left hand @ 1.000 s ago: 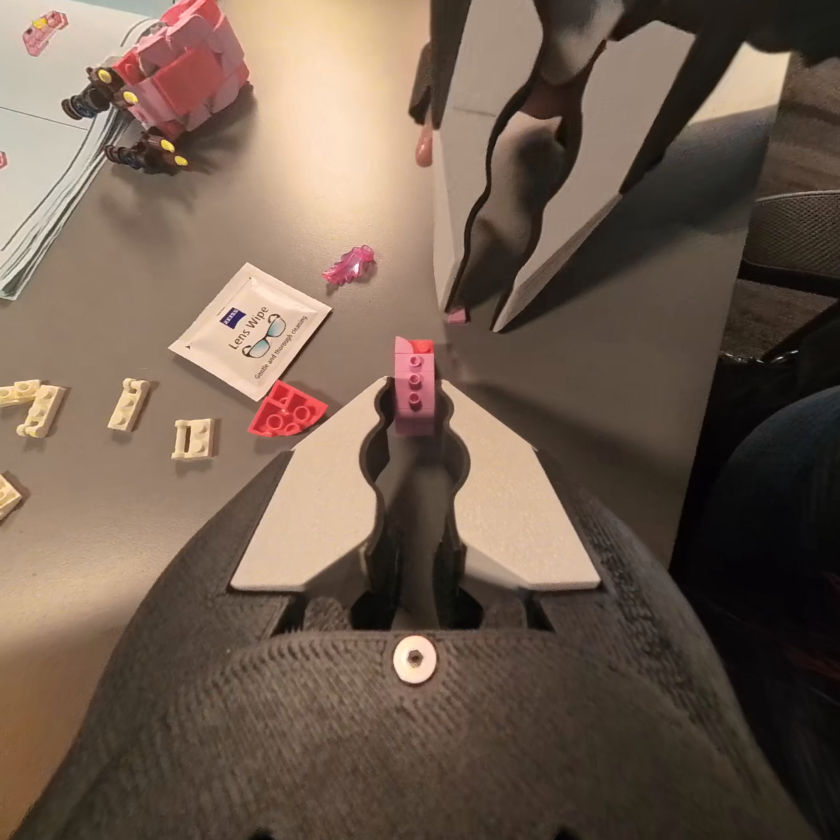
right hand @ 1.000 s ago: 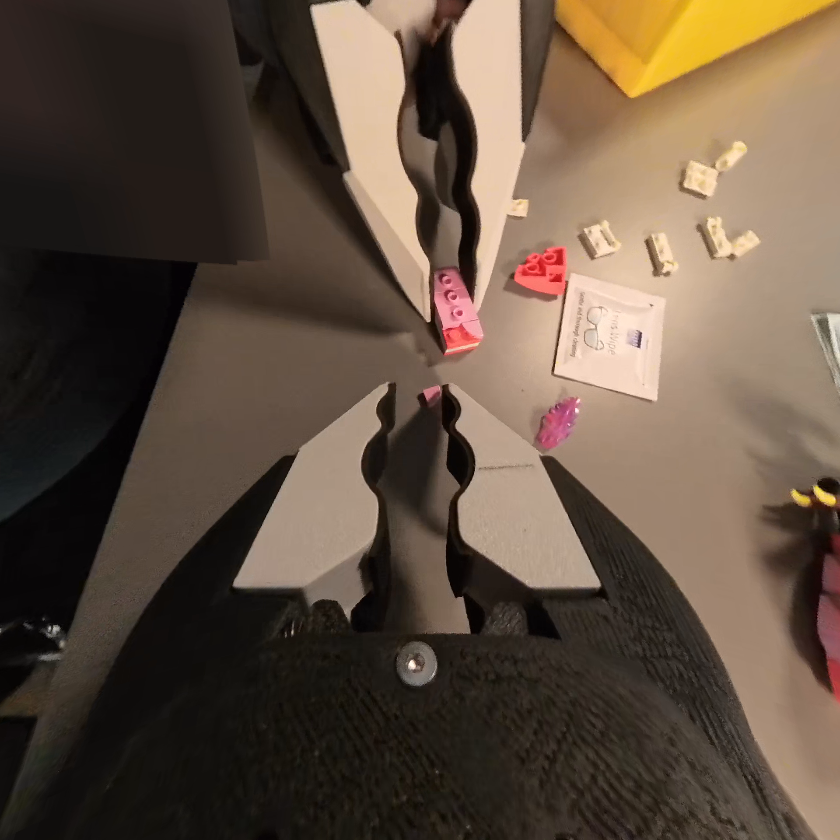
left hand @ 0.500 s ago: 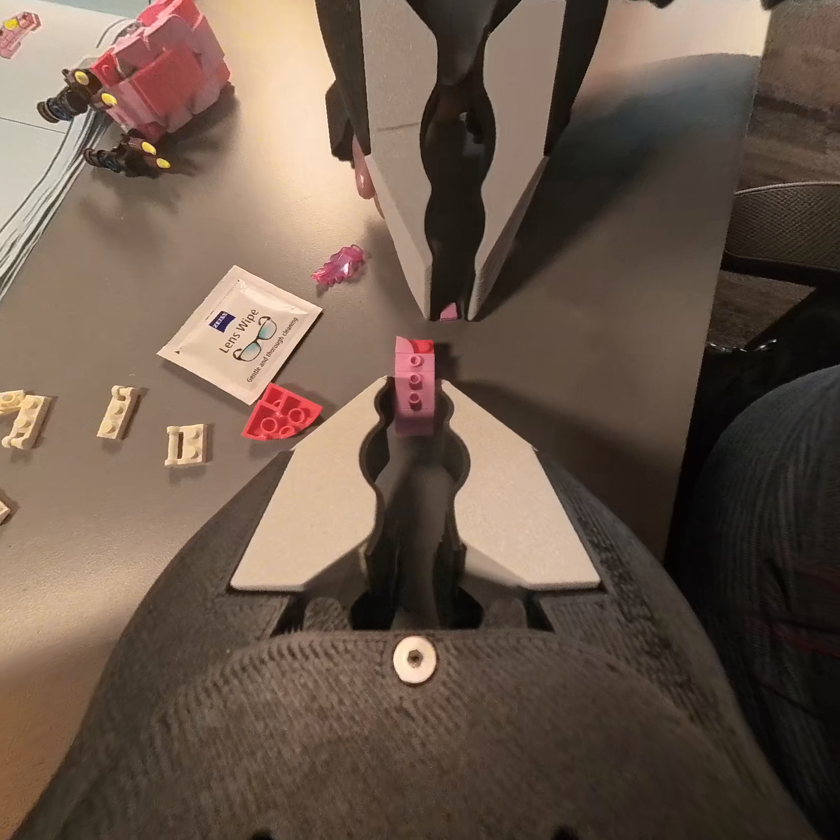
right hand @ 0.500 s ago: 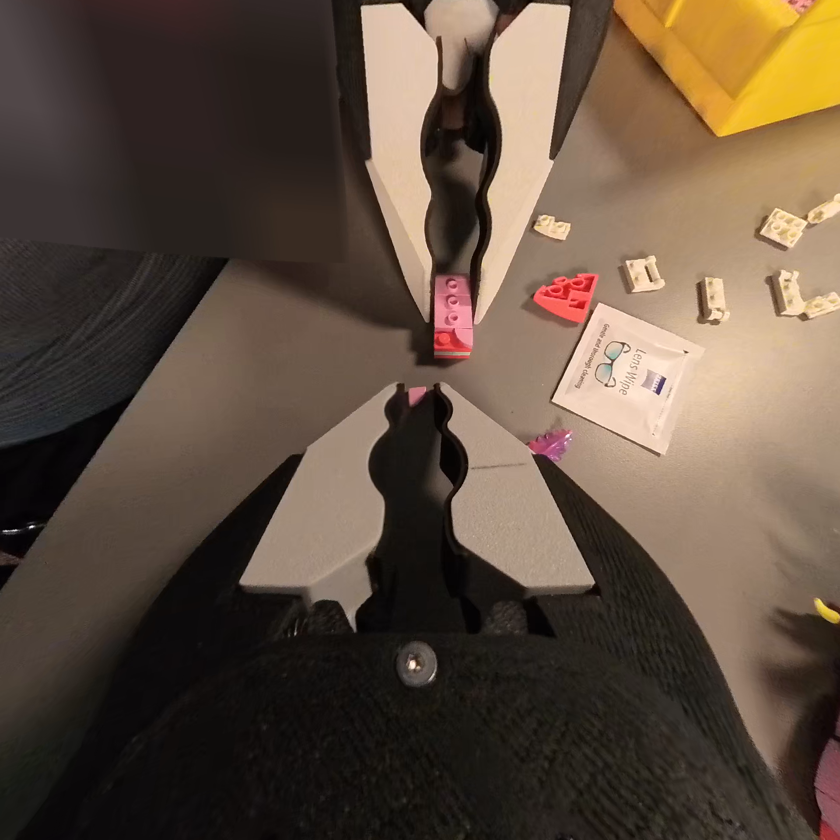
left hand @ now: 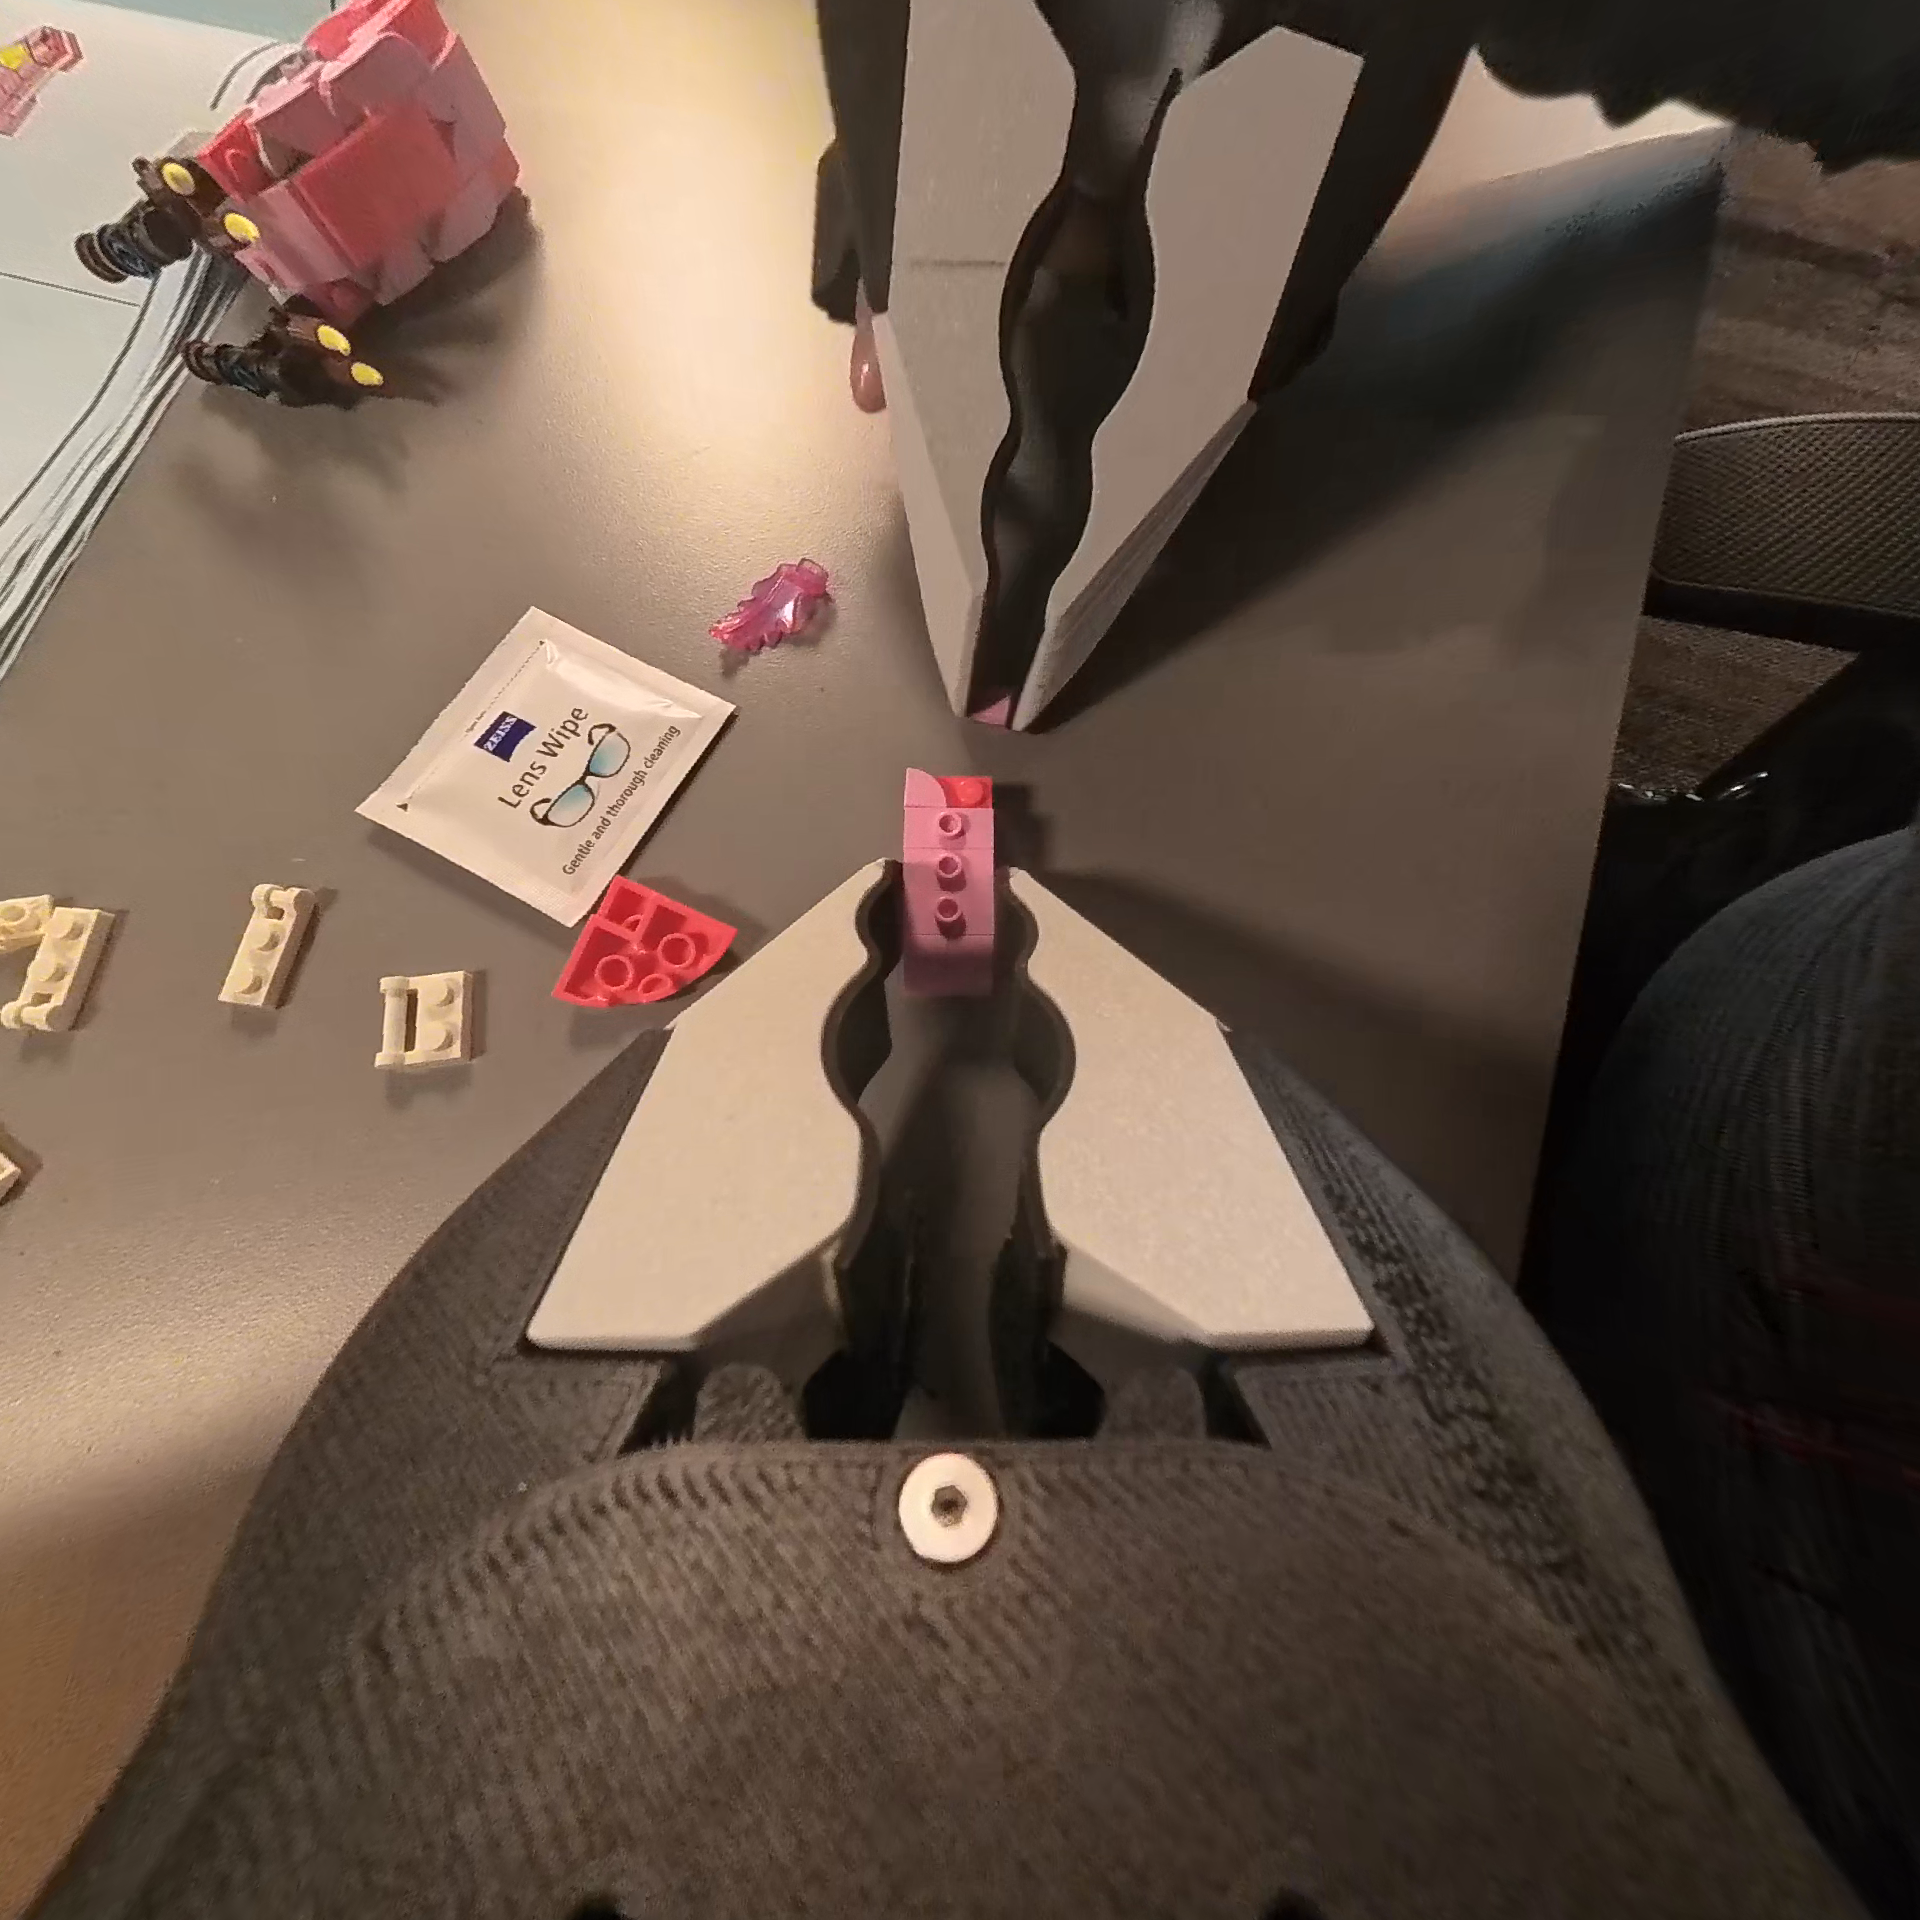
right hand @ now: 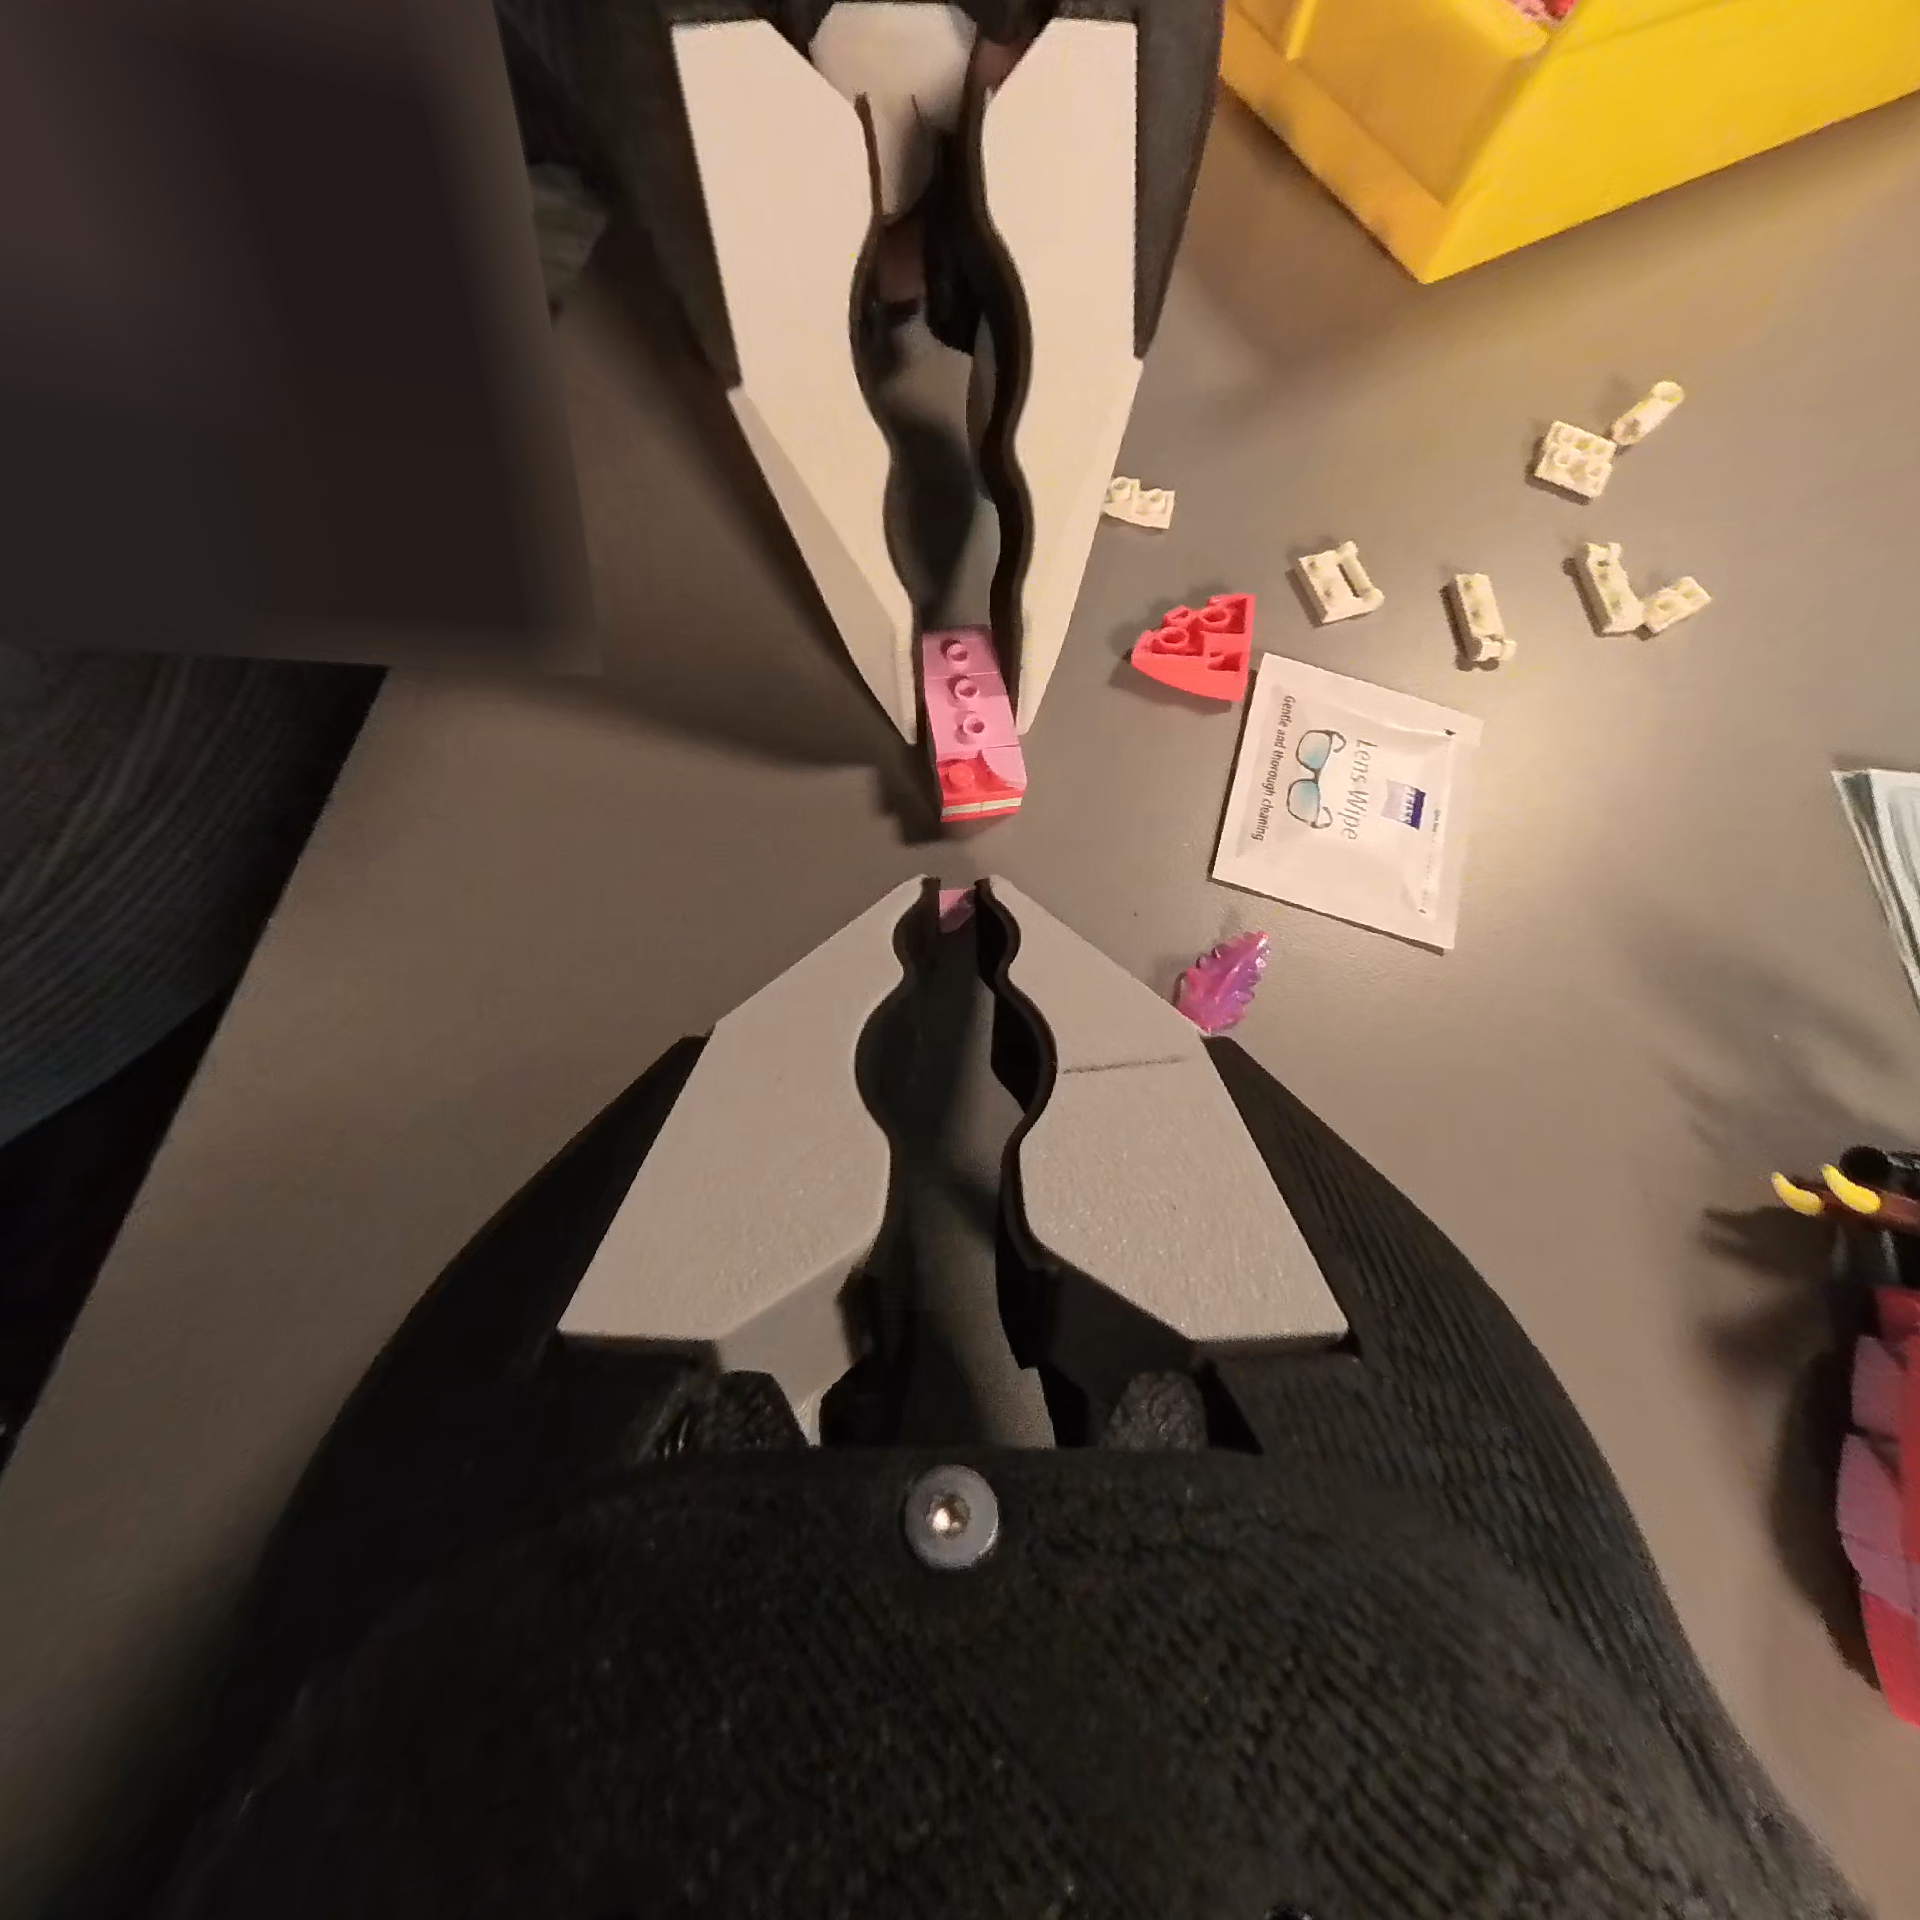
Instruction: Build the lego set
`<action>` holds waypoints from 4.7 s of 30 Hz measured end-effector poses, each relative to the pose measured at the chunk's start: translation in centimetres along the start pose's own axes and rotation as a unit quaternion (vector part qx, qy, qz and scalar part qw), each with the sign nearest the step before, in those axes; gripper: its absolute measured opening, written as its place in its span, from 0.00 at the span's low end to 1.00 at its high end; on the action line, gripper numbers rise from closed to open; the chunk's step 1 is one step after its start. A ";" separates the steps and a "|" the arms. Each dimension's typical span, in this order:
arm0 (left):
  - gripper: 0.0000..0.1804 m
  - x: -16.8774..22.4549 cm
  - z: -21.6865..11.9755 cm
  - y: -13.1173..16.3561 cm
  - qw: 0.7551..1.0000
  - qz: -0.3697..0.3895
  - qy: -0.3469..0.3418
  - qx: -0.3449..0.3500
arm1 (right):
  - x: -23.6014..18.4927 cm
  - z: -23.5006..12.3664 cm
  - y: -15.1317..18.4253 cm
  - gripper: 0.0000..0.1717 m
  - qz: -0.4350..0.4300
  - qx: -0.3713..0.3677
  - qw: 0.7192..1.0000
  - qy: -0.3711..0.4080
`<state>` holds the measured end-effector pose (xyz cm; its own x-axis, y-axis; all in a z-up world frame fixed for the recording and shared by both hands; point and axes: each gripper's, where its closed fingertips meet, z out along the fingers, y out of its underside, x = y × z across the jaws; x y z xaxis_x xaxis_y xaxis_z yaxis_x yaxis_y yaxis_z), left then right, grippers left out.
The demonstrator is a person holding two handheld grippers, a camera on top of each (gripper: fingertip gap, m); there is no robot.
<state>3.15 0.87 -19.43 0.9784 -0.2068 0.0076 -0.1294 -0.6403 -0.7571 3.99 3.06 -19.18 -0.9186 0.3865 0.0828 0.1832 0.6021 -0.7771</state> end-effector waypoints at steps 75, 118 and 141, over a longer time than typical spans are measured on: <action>0.09 0.0 0.1 -0.1 1.000 0.007 0.003 0.000 | -1.5 -0.6 0.5 0.03 0.057 -0.029 0.998 0.029; 0.09 -1.1 0.5 -0.5 0.994 -0.066 -0.084 0.002 | 2.1 -1.0 0.2 0.03 0.206 -0.062 0.950 0.227; 0.09 -1.2 0.5 -0.5 0.995 -0.064 -0.079 0.002 | 0.8 -1.6 1.6 0.12 0.261 -0.081 0.948 0.164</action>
<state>2.15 1.78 -19.40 1.0000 -0.0048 0.0007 -0.0025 -0.6508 -0.7592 4.06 5.45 -19.36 -0.5348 0.8415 -0.0767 0.6590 0.3586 -0.6612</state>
